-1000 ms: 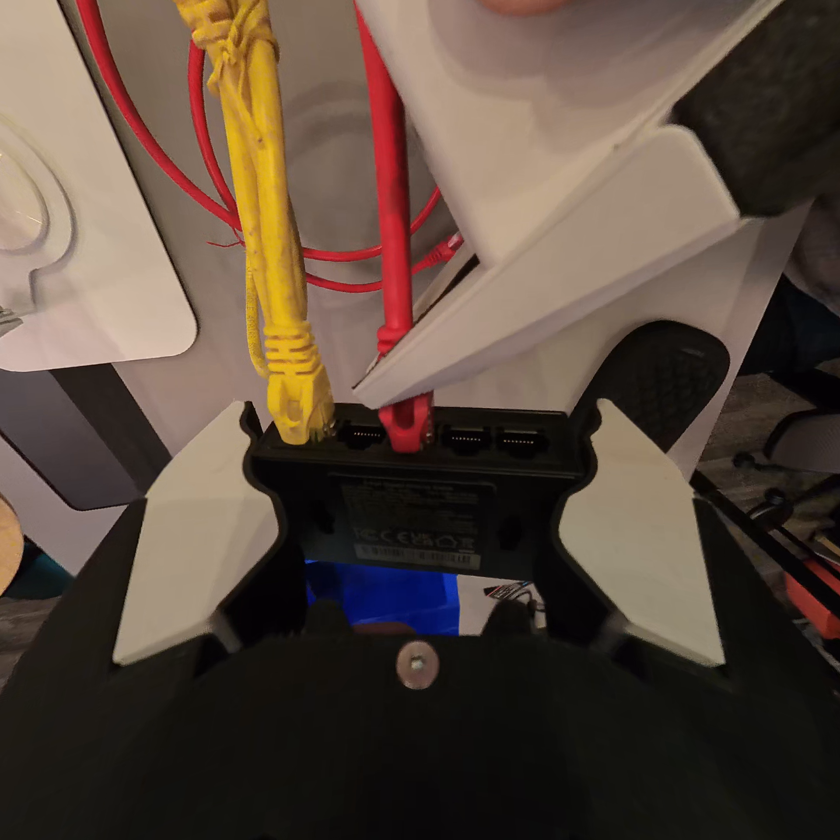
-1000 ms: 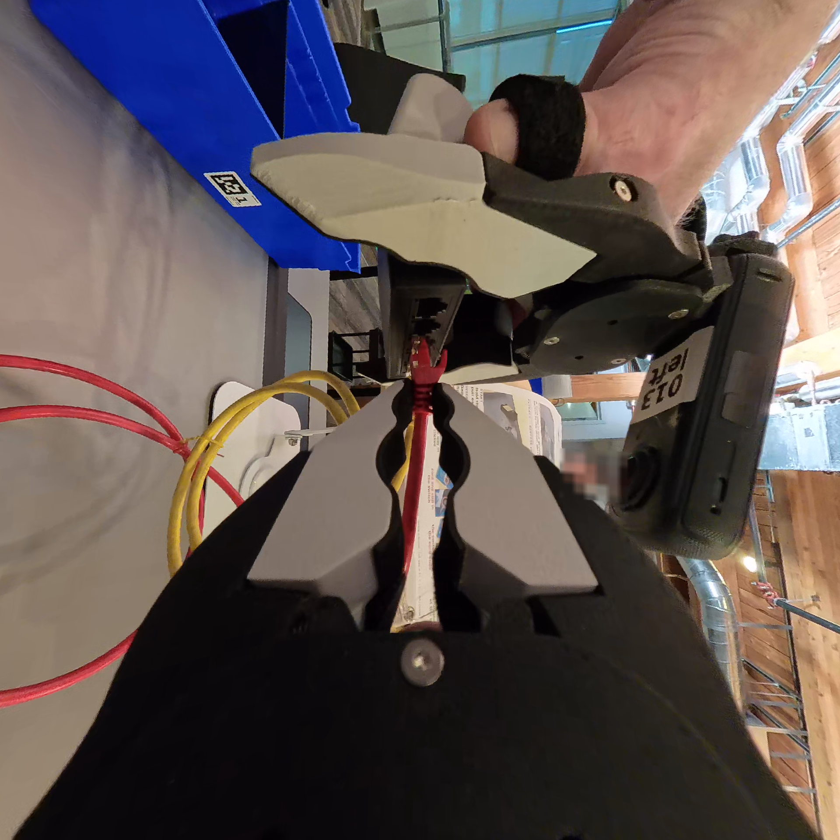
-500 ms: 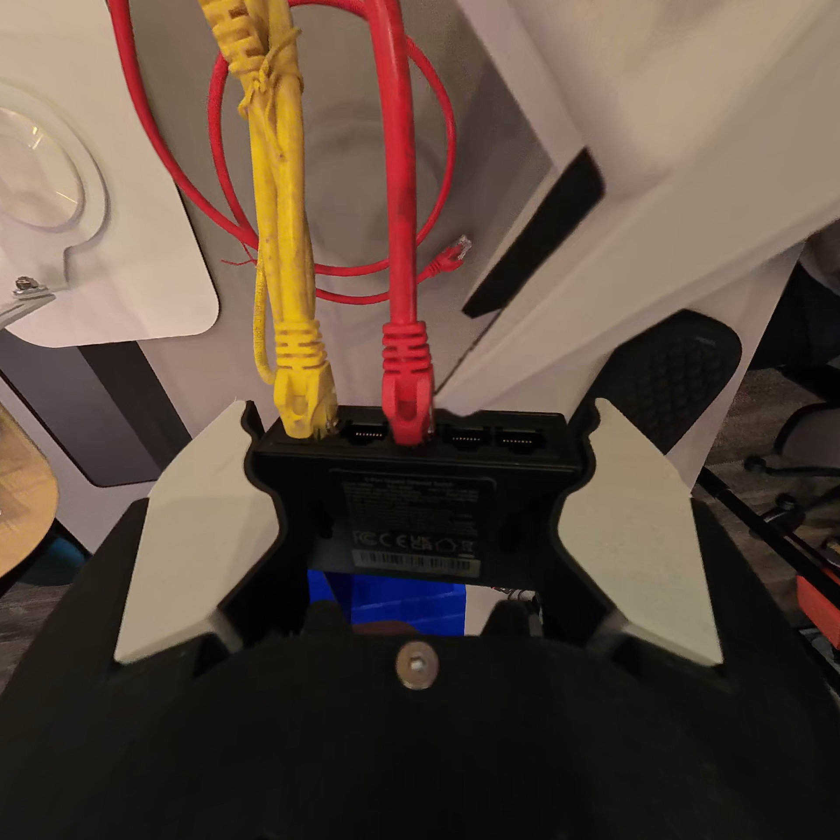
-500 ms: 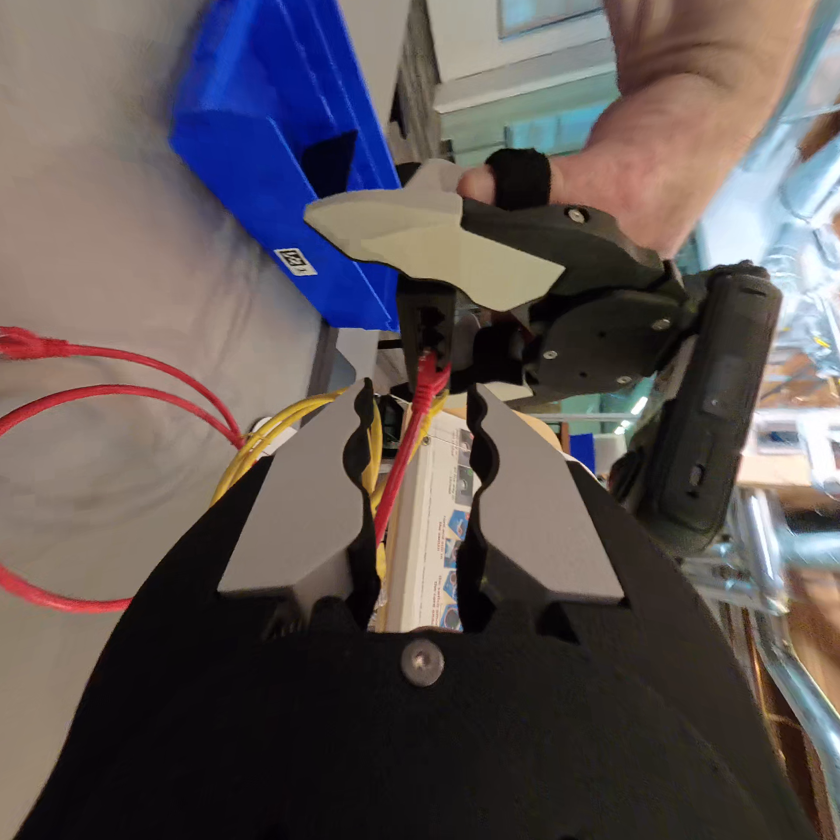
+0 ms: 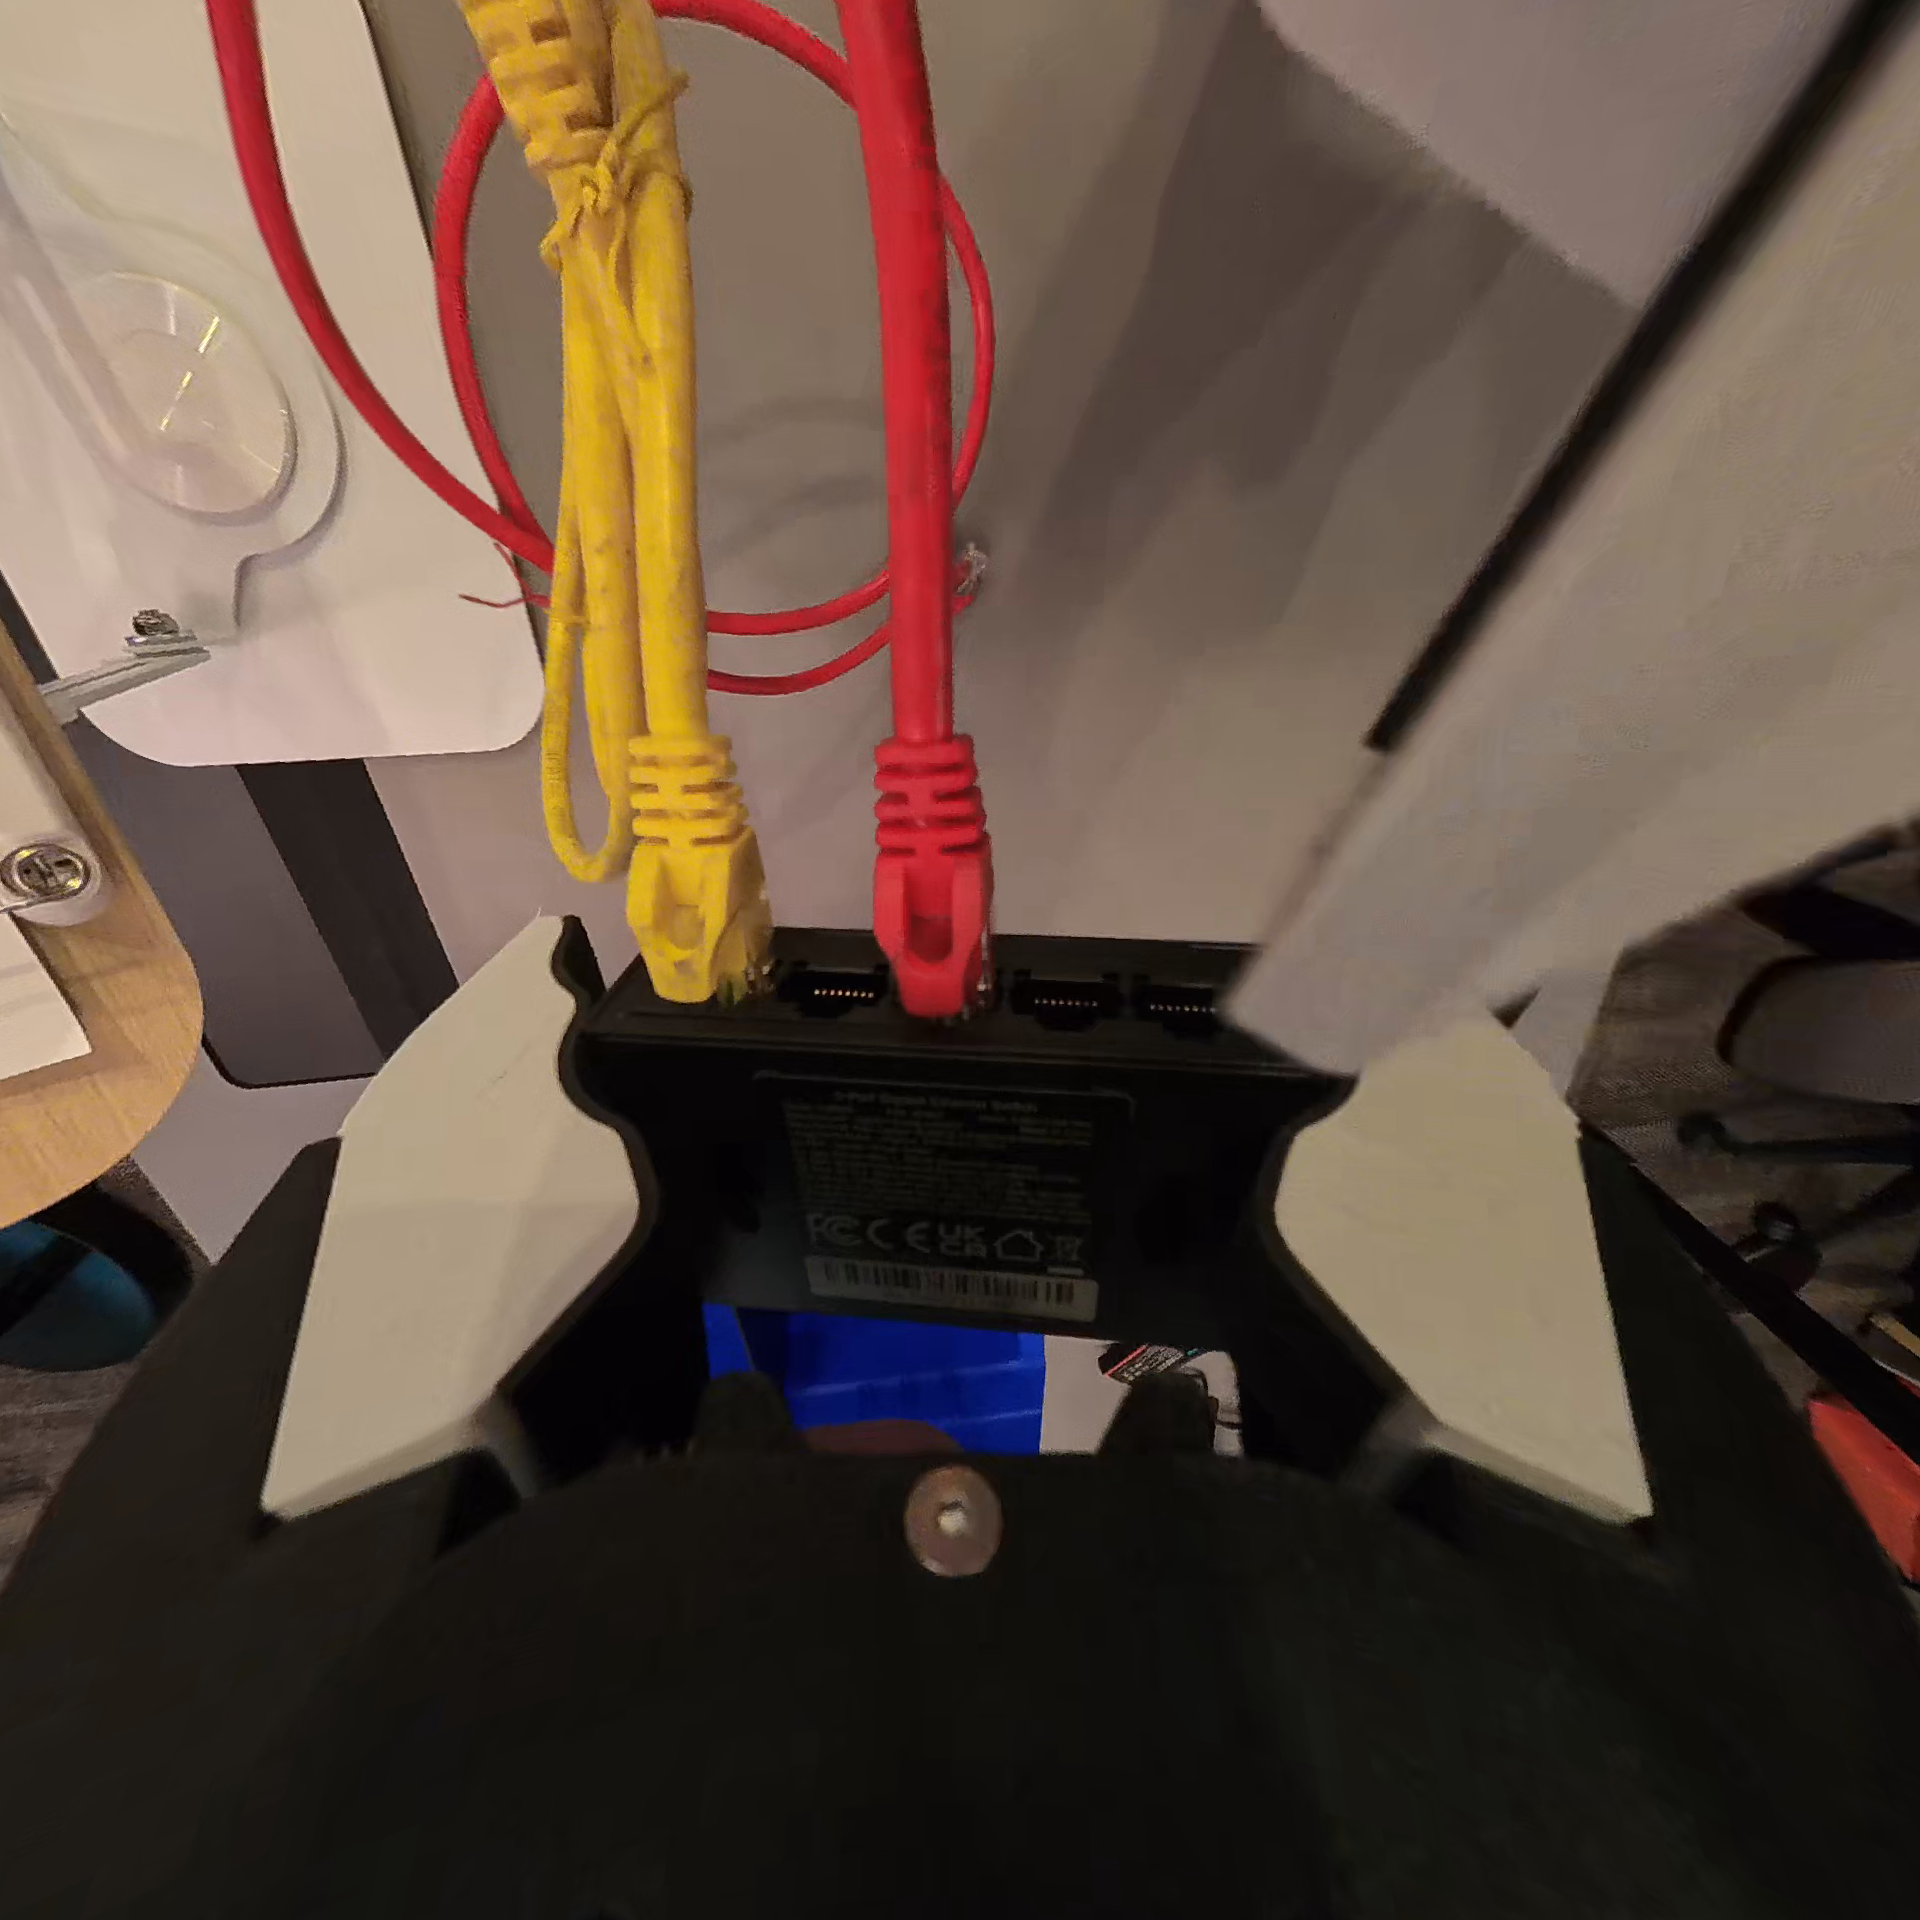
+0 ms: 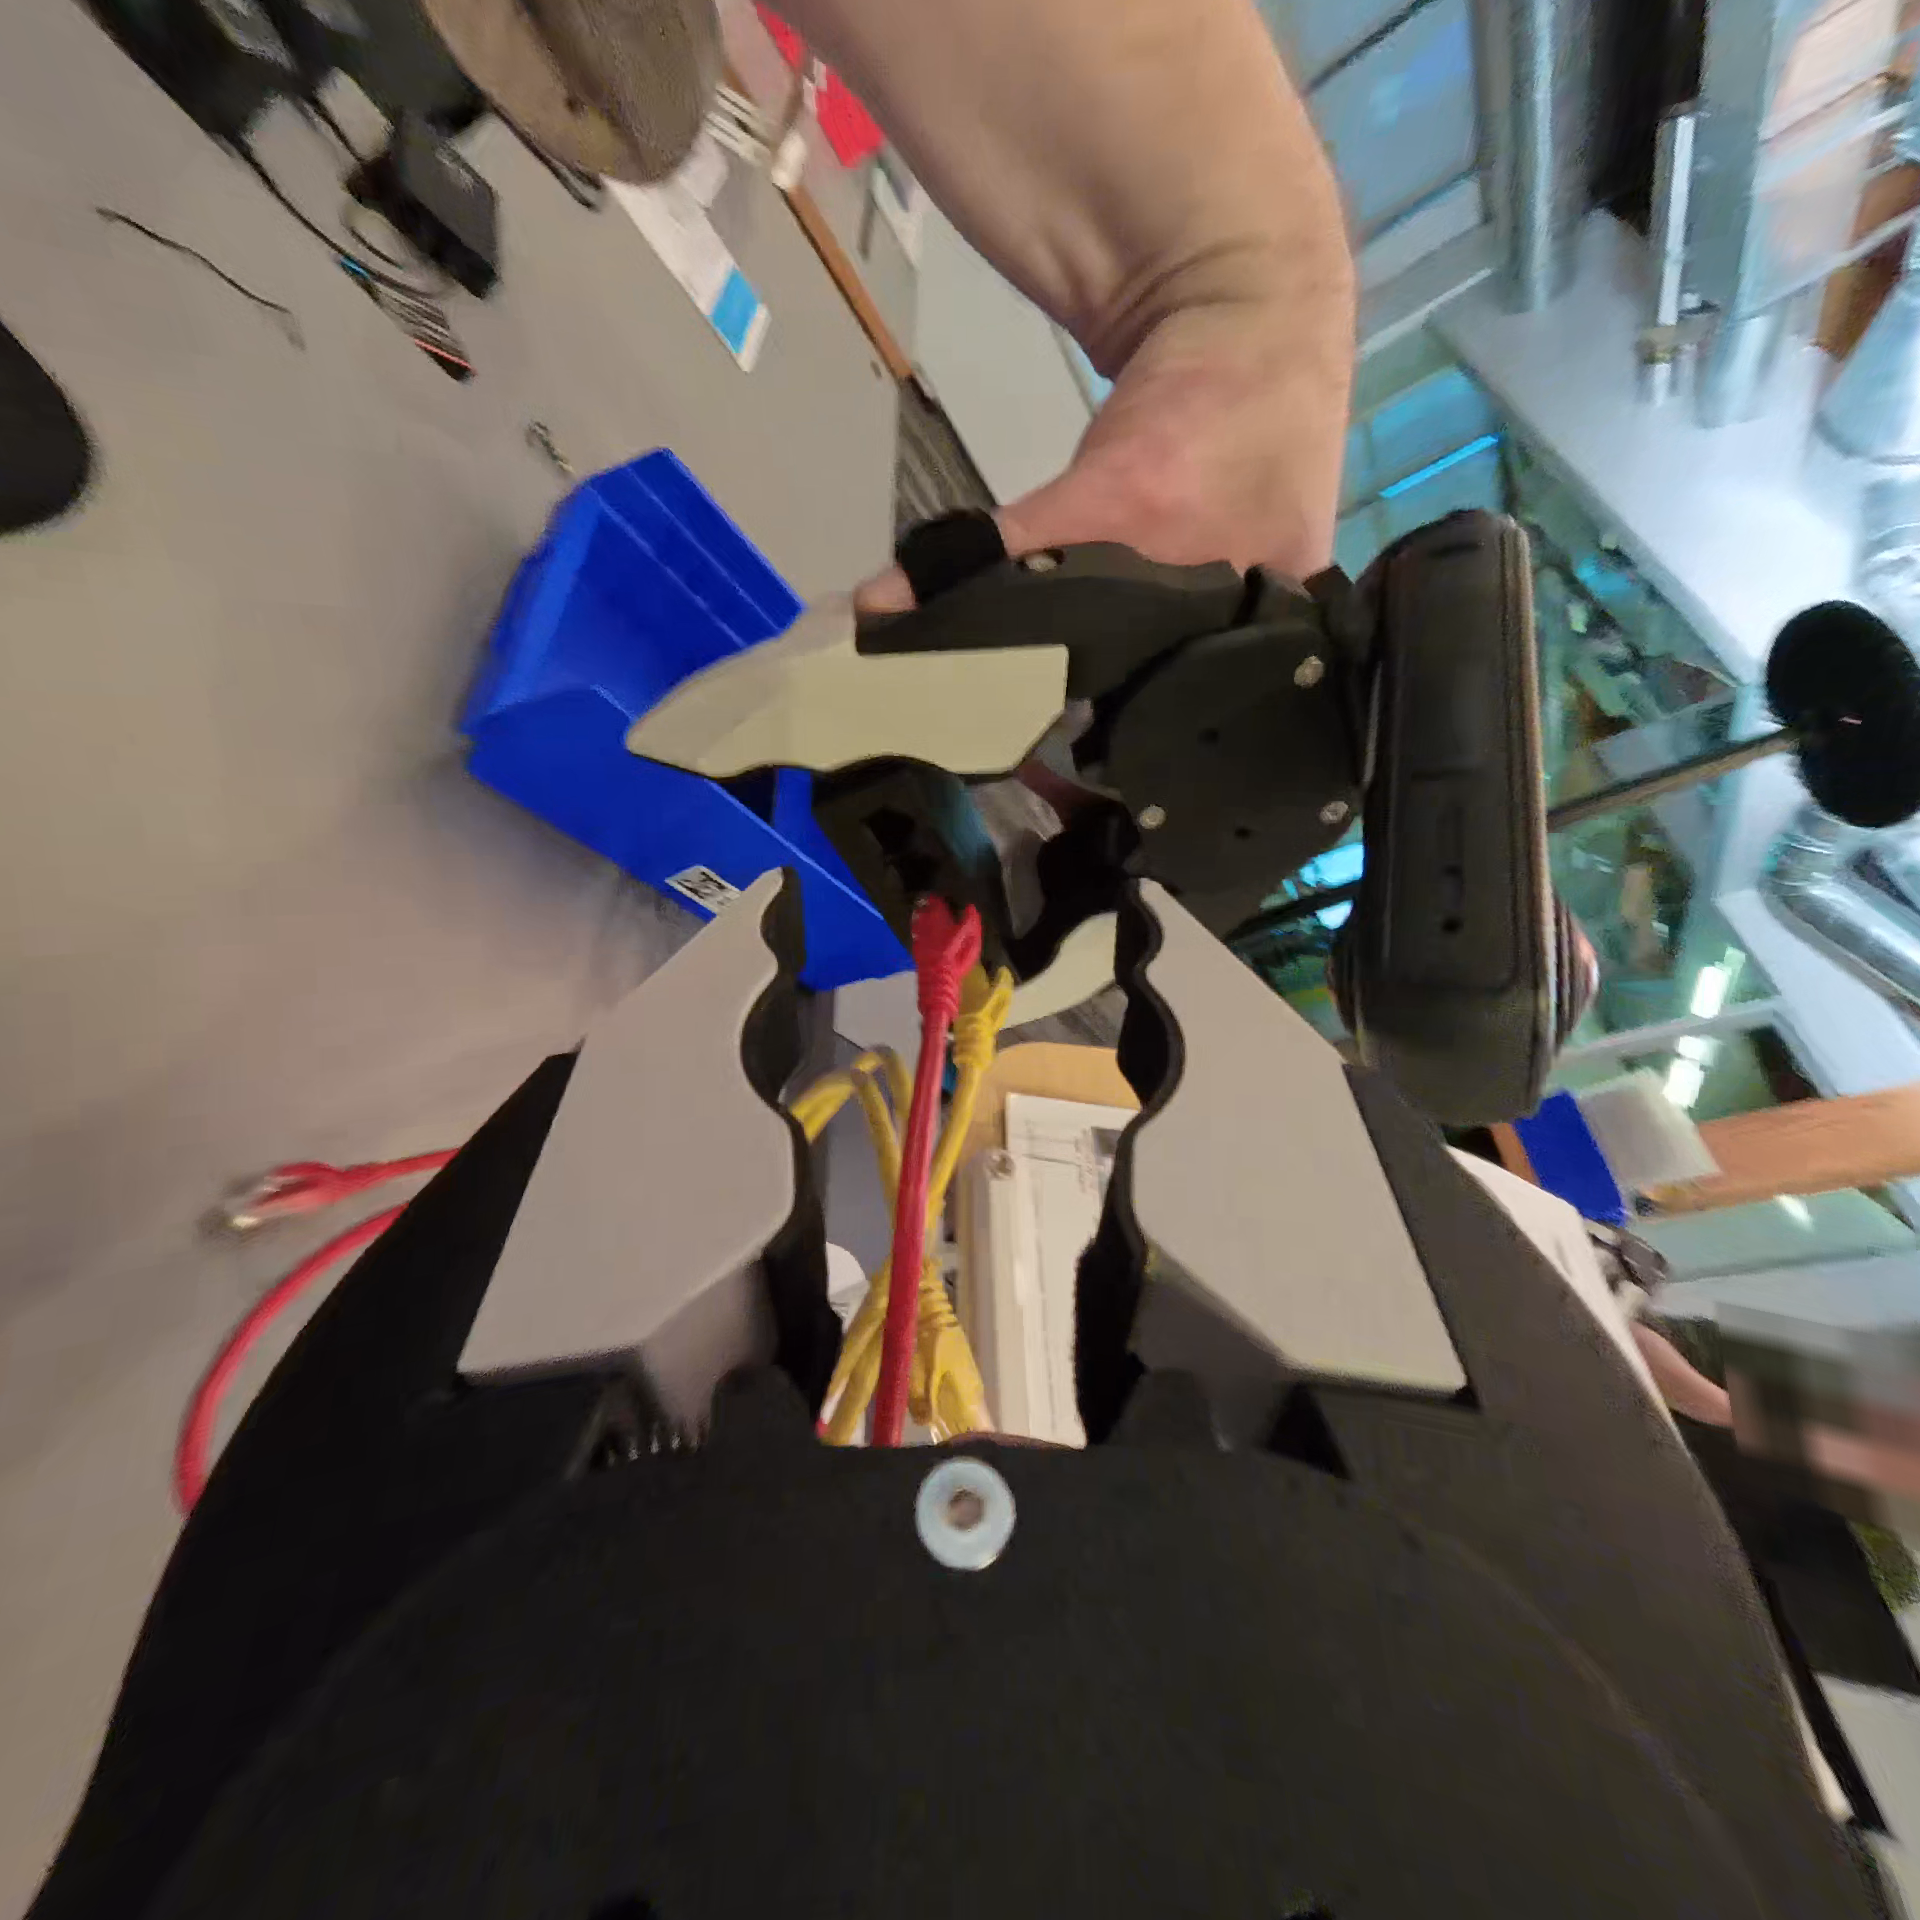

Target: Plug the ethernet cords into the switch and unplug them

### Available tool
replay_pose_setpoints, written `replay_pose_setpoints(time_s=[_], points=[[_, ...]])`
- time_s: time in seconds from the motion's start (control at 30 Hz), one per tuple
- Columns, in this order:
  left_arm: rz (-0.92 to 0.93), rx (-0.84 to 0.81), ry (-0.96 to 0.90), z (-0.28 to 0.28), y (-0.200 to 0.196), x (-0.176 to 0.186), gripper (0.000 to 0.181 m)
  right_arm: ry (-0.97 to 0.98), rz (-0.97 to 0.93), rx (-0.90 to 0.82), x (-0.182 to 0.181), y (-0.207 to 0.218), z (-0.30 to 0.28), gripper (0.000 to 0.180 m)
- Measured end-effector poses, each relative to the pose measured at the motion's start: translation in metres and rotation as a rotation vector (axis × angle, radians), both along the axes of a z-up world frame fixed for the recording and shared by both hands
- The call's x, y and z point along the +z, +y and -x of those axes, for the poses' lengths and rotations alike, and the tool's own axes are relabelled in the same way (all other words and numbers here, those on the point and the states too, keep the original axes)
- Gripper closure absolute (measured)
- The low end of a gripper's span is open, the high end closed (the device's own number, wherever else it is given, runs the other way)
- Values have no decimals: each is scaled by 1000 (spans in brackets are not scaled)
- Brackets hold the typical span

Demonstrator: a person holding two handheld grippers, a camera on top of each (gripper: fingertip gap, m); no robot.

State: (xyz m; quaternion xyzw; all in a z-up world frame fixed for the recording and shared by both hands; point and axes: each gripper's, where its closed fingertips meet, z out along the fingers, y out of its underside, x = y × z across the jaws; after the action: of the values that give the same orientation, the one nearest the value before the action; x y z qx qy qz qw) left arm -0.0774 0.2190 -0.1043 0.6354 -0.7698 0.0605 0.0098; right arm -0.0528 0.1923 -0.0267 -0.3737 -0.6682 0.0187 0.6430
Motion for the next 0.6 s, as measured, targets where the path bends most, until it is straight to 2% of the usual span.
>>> replay_pose_setpoints(time_s=[0.17, 0.37, 0.6], points=[[-4, -6, 14, -2, -4, 6, 53, -15, -72, -17, -8, 4, 2, 129], [-23, -14, -11, -3, -12, 21, 53, -37, -191, -94, -3, 7, -1, 152], [-130, -67, 21, 2, -18, 27, 53, -33, -296, -139, 0, 8, -1, 148]])
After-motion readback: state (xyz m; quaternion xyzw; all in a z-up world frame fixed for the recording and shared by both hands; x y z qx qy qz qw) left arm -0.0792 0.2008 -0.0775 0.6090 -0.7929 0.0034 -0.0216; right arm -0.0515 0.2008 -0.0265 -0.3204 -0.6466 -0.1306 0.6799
